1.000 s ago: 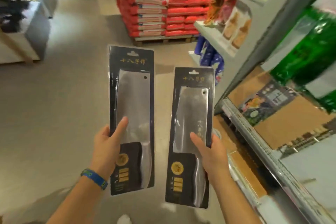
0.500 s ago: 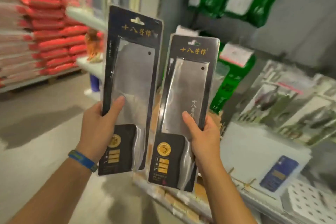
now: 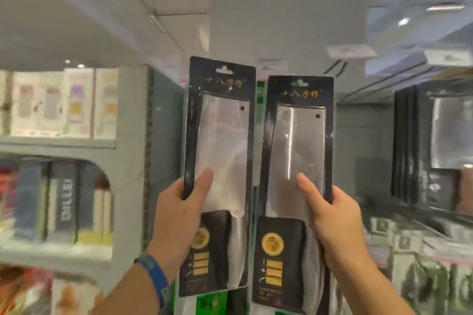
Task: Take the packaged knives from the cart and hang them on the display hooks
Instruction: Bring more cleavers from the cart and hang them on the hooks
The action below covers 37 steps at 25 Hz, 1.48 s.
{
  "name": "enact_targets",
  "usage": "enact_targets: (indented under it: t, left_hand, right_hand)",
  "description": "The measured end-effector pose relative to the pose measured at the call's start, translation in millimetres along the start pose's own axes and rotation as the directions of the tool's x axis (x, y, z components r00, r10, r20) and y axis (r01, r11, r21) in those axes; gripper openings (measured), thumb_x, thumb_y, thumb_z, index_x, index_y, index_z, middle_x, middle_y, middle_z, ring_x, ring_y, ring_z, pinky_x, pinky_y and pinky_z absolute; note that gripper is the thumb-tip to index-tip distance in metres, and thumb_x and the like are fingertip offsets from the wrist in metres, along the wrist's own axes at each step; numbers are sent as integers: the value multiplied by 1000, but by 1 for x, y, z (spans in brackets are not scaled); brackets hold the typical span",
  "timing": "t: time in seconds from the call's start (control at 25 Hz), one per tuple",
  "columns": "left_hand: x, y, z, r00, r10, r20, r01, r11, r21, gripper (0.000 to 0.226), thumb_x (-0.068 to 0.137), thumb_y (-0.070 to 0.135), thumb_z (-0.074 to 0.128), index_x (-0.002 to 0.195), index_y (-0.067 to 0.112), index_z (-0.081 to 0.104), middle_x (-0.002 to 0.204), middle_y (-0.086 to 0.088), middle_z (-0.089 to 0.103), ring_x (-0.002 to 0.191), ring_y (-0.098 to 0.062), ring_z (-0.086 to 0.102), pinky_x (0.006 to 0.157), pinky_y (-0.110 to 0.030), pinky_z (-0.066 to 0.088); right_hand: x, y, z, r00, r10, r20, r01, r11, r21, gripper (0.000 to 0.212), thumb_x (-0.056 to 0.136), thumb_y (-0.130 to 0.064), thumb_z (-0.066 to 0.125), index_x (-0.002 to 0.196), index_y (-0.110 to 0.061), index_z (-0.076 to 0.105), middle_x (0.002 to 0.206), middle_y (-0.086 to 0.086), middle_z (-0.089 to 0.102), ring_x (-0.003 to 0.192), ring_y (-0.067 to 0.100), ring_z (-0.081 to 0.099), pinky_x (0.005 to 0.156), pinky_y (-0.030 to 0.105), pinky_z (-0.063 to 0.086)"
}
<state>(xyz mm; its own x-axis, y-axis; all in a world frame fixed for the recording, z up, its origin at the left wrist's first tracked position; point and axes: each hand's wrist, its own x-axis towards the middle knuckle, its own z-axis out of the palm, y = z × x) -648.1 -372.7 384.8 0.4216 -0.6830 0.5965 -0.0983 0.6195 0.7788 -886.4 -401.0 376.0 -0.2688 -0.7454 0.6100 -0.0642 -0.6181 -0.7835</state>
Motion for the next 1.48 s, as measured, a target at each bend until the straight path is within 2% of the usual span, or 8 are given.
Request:
enact_targets:
  t: [0.12, 0.28, 0.44, 0.68, 0.88, 1.12, 1.36, 1.48]
  left_hand:
    - [31, -4, 24, 992, 19, 128, -15, 999, -34, 93, 58, 83, 72, 89, -4, 64, 83, -34, 62, 69, -48, 62, 72, -66, 51]
    - [36, -14, 54, 975, -25, 223, 46, 995, -86, 74, 57, 79, 73, 83, 10, 72, 85, -30, 65, 80, -51, 64, 75, -67, 53]
    - [28, -27, 83, 959, -16, 284, 30, 999, -44, 67, 58, 80, 70, 76, 16, 74, 75, -17, 71, 74, -40, 69, 73, -62, 56]
    - [22, -32, 156, 986, 12, 169, -19, 999, 41, 75, 62, 75, 64, 82, 4, 74, 79, -11, 74, 77, -28, 70, 79, -50, 56]
    - [13, -20, 214, 995, 26, 99, -34, 996, 83, 56, 65, 74, 61, 72, 19, 74, 76, 6, 75, 70, -9, 69, 73, -38, 56]
    - [17, -15, 248, 998, 26, 61, -32, 994, 100, 59, 62, 77, 57, 75, 22, 74, 76, 4, 74, 70, -13, 69, 69, -34, 57]
    - [31, -10, 258, 998, 56, 35, -60, 992, 112, 64, 67, 73, 58, 83, 13, 73, 80, -8, 73, 73, -19, 68, 64, -27, 50]
    - [29, -16, 257, 999, 23, 25, -26, 995, 95, 50, 76, 63, 65, 72, 13, 72, 66, 3, 71, 61, -5, 65, 52, -15, 45]
  right_hand:
    - [16, -7, -6, 993, 7, -116, -16, 997, -78, 50, 66, -79, 73, 81, -32, 78, 76, -6, 77, 70, 11, 74, 60, 29, 57]
    - [27, -7, -34, 967, 2, -255, -51, 981, -187, 86, 63, -84, 70, 80, 1, 68, 78, 20, 71, 77, 41, 68, 70, 52, 58]
    - [44, -8, -73, 942, -34, -335, -59, 962, -265, 97, 64, -83, 68, 78, 12, 56, 77, 31, 63, 59, 35, 55, 58, 46, 48]
    - [99, -15, -140, 922, -176, -345, 32, 922, -385, 81, 67, -86, 61, 59, -7, 46, 50, 3, 49, 49, 21, 44, 53, 37, 36]
    - [151, -33, -182, 917, -332, -221, 213, 876, -432, 91, 71, -79, 64, 76, 11, 58, 76, 30, 62, 57, 25, 50, 54, 38, 41]
    - [194, -52, -191, 900, -425, -92, 346, 828, -441, 67, 76, -76, 64, 74, -9, 68, 70, 7, 70, 69, 27, 67, 66, 55, 57]
    - [203, -52, -197, 886, -446, -129, 350, 825, -444, 65, 75, -74, 63, 75, -11, 50, 69, -2, 56, 67, 22, 50, 57, 33, 38]
    - [201, -50, -192, 889, -444, -109, 357, 823, -441, 66, 75, -72, 65, 72, -6, 59, 65, 1, 63, 66, 23, 59, 57, 31, 42]
